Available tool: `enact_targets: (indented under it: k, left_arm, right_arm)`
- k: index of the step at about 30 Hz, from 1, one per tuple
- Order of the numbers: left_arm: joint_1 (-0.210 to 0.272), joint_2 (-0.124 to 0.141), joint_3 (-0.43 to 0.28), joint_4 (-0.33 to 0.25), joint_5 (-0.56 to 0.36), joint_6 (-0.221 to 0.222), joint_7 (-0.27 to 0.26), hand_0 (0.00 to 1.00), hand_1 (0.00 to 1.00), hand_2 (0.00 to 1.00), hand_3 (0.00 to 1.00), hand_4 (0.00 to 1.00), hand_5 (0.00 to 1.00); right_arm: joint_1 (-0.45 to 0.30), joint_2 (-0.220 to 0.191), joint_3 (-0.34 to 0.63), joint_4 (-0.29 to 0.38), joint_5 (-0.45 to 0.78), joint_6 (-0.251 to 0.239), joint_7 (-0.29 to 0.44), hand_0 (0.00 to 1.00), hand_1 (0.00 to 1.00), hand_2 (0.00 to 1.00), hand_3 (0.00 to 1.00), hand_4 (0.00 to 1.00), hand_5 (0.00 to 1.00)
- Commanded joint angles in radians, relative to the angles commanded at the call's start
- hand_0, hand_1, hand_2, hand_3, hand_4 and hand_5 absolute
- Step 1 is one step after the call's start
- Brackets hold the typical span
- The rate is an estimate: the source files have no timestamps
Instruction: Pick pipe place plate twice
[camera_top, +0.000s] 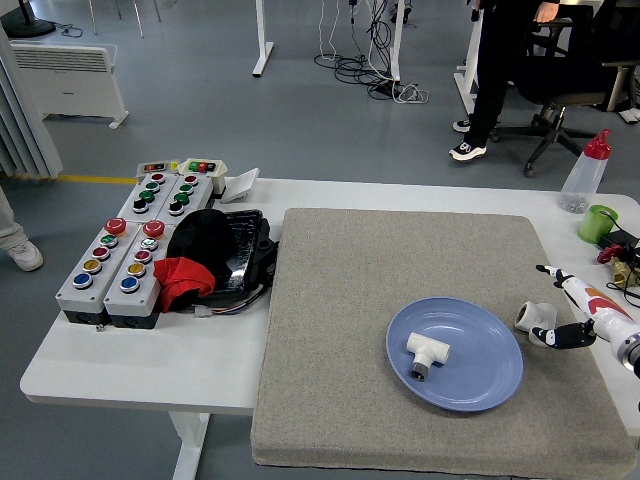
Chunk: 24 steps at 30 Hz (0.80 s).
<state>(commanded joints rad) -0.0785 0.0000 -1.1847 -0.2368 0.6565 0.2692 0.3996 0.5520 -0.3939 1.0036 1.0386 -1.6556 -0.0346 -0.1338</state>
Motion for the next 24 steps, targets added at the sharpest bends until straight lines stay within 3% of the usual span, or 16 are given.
enact_targets:
  k: [6, 24]
  left_arm:
    - [0.003, 0.000, -0.003, -0.001, 0.005, 0.001, 0.003, 0.634, 0.605, 0.633, 0.705, 0.629, 0.998]
    - [-0.004, 0.000, 0.009, 0.001, -0.009, -0.003, 0.000, 0.634, 0.604, 0.635, 0.706, 0.628, 0.998]
  right_arm:
    - [0.015, 0.014, -0.019, -0.066, 0.071, -0.006, 0.034, 0.942, 0.898, 0.998, 0.998, 0.768, 0.206]
    - [0.053, 0.041, -0.056, -0.184, 0.181, -0.007, 0.068, 0.915, 0.876, 0.984, 0.993, 0.755, 0.218]
